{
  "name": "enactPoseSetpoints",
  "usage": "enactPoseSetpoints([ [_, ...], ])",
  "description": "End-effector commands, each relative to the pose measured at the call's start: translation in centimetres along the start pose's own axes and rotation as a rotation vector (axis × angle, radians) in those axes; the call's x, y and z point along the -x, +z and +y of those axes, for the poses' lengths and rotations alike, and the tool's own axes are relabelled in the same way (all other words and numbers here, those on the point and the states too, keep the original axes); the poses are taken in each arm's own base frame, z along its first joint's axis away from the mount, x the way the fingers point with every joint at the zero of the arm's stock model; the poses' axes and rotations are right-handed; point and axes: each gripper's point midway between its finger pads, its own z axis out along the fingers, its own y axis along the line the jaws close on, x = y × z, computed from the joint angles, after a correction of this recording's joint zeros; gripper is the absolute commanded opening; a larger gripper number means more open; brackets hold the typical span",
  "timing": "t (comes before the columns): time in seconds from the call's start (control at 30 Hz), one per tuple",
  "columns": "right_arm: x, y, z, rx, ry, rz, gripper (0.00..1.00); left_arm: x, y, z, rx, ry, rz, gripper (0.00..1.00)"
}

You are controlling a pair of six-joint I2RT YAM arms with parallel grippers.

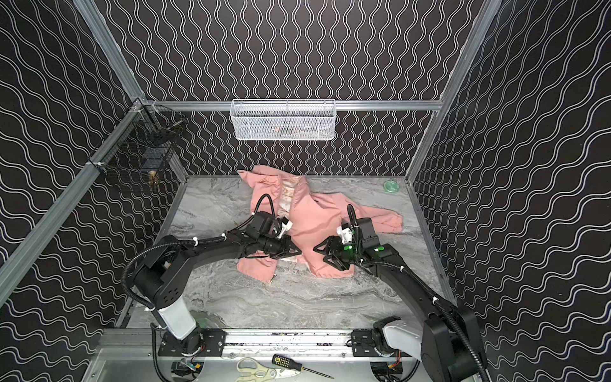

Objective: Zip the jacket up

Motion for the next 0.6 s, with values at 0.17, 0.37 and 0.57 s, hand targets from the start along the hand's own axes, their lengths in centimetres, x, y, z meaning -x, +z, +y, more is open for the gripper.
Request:
enactPoseSetpoints([
  [0.17, 0.5, -1.2, 4.8, 0.205, 0.085, -0.019, 0.75, 5.1, -0.4, -5.8, -0.174, 0.002, -0.133, 0.0],
  [0.37, 0.8, -1.9, 6.1, 0.231, 0.069, -0.045, 0.82, 6.7, -0.6, -7.4, -0.2, 0.001, -0.164, 0.0],
  [0.57, 1.5, -1.7, 6.8, 0.271, 0.066, -0.058, 0.92, 7.0, -1.5, -9.0, -0.205, 0.024, -0.167, 0.0],
])
